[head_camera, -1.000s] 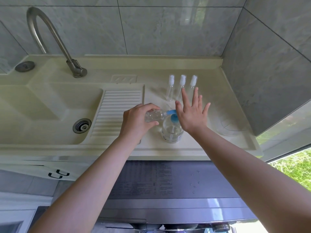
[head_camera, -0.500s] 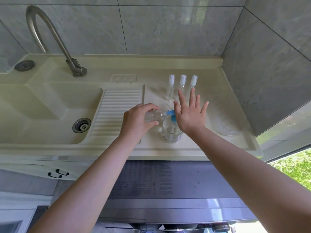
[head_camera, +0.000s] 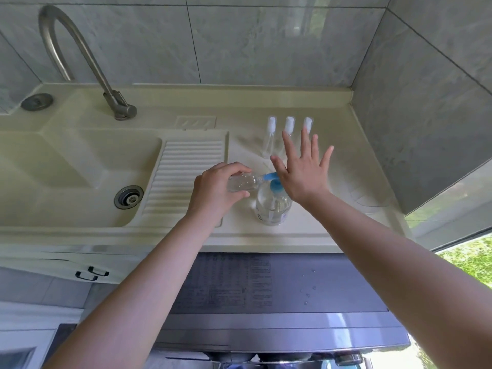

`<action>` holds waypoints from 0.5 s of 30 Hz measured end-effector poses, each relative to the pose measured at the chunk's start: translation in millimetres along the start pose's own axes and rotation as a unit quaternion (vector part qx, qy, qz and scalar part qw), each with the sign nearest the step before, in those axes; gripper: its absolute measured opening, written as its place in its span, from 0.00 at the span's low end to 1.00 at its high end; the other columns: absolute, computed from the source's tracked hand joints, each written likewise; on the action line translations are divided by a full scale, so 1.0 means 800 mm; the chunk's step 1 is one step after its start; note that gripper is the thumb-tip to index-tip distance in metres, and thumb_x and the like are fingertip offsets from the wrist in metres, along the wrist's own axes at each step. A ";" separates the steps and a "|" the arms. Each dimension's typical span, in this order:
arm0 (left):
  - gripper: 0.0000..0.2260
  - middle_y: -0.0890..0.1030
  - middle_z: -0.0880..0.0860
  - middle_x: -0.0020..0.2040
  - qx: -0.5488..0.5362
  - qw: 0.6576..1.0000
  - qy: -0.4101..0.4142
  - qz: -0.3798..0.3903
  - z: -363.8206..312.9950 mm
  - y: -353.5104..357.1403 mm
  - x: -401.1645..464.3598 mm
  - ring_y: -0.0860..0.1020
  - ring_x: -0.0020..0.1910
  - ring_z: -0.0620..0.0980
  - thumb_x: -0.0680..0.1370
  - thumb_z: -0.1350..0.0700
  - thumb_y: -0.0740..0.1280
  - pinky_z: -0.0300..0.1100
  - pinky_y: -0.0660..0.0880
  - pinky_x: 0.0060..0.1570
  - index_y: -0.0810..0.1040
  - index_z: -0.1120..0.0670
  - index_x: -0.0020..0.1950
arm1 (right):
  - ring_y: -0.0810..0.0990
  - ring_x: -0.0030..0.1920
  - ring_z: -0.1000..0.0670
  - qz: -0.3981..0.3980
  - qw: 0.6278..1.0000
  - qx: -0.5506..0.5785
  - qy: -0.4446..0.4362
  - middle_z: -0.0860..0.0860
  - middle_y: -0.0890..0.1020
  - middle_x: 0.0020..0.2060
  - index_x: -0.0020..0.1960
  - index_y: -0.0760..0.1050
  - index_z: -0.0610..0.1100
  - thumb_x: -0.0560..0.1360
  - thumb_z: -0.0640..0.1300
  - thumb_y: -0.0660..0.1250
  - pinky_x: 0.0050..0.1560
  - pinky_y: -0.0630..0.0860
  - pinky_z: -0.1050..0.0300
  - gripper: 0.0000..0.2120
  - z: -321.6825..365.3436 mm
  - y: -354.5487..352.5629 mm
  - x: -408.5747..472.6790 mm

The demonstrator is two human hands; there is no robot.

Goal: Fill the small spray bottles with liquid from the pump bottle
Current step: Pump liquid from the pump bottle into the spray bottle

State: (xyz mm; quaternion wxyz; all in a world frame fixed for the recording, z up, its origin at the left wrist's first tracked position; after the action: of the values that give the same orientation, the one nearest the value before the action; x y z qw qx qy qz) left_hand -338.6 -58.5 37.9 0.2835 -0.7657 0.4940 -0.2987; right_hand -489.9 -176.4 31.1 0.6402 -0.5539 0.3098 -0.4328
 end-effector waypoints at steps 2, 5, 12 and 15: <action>0.21 0.80 0.41 0.50 -0.009 1.000 0.001 -0.003 0.000 0.000 0.000 0.78 0.51 0.39 0.66 0.55 0.80 0.45 0.75 0.58 0.81 0.42 0.56 | 0.39 0.80 0.40 0.007 1.000 -0.010 -0.008 0.45 0.40 0.80 0.81 0.42 0.57 0.84 0.61 0.44 0.74 0.34 0.32 0.28 0.002 0.003 -0.001; 0.21 0.79 0.41 0.49 0.002 1.000 0.002 -0.003 -0.001 -0.001 0.001 0.77 0.50 0.38 0.66 0.55 0.80 0.44 0.75 0.57 0.81 0.41 0.56 | 0.39 0.80 0.39 0.058 0.998 0.021 0.024 0.45 0.41 0.81 0.81 0.43 0.58 0.84 0.58 0.41 0.75 0.36 0.32 0.26 -0.003 0.026 -0.007; 0.21 0.80 0.41 0.49 0.000 1.000 0.001 -0.002 0.000 -0.001 -0.001 0.77 0.50 0.39 0.66 0.55 0.80 0.45 0.76 0.56 0.81 0.41 0.56 | 0.43 0.80 0.41 -0.021 0.999 0.044 0.004 0.49 0.49 0.81 0.81 0.47 0.56 0.85 0.55 0.46 0.76 0.37 0.34 0.25 0.003 -0.006 -0.001; 0.21 0.79 0.41 0.49 -0.002 1.000 -0.003 0.002 0.002 -0.001 -0.001 0.76 0.49 0.38 0.66 0.55 0.80 0.44 0.75 0.57 0.81 0.41 0.56 | 0.45 0.80 0.40 0.016 0.998 0.043 0.045 0.48 0.51 0.81 0.81 0.48 0.56 0.85 0.53 0.43 0.76 0.39 0.33 0.25 -0.003 0.016 -0.008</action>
State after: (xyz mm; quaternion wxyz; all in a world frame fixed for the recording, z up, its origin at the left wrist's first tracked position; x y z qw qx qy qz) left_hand -337.4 -57.2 37.6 0.2845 -0.7664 0.4947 -0.2948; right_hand -492.4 -171.4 17.4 0.6559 -0.5004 0.3281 -0.4601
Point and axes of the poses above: each hand's wrist, its own x-axis towards the middle knuckle, its own y-axis out of the palm, z = x × y, the point moved 10 cm from there along x, towards the middle knuckle
